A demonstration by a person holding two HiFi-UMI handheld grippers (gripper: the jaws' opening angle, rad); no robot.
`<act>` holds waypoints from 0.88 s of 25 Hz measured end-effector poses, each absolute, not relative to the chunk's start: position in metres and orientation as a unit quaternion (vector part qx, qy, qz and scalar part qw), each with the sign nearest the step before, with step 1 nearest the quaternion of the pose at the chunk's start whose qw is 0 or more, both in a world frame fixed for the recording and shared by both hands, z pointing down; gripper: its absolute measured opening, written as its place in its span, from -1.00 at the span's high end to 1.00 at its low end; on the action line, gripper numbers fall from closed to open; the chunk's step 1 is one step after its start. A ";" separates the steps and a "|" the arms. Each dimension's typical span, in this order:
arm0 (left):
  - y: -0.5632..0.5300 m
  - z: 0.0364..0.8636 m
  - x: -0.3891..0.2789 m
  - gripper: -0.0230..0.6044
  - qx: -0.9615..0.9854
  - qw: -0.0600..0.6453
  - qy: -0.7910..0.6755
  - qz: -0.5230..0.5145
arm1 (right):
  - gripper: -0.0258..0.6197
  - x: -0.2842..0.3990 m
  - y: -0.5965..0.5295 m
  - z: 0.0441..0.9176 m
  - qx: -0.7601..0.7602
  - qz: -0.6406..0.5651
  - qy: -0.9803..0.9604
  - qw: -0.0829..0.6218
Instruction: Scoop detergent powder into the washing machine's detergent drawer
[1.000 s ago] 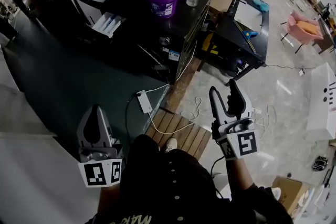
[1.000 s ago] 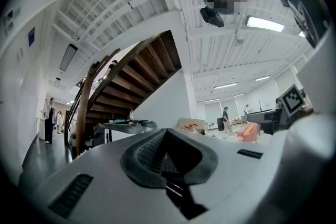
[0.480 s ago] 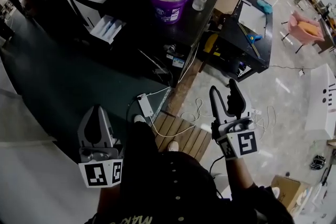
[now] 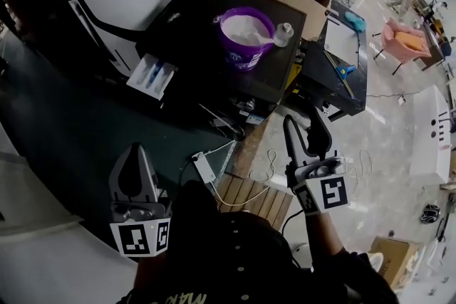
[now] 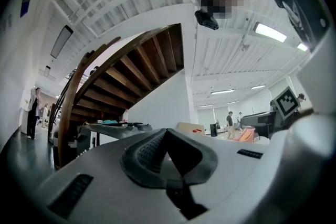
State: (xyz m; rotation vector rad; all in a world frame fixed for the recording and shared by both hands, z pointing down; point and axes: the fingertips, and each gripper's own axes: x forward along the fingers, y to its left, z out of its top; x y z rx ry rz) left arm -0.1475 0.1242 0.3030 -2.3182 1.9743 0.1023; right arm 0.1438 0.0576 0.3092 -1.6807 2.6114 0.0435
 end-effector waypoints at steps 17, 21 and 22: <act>0.006 0.236 -0.187 0.88 -0.811 0.044 0.582 0.037 | 0.24 0.100 -0.035 0.237 -0.573 -0.001 0.820 -0.009; -0.020 0.233 -0.179 0.88 -0.804 0.048 0.591 0.042 | 0.24 0.112 -0.064 0.239 -0.568 -0.002 0.823 -0.008; -0.027 0.230 -0.176 0.88 -0.802 0.049 0.594 0.044 | 0.24 0.115 -0.072 0.239 -0.565 -0.004 0.825 -0.008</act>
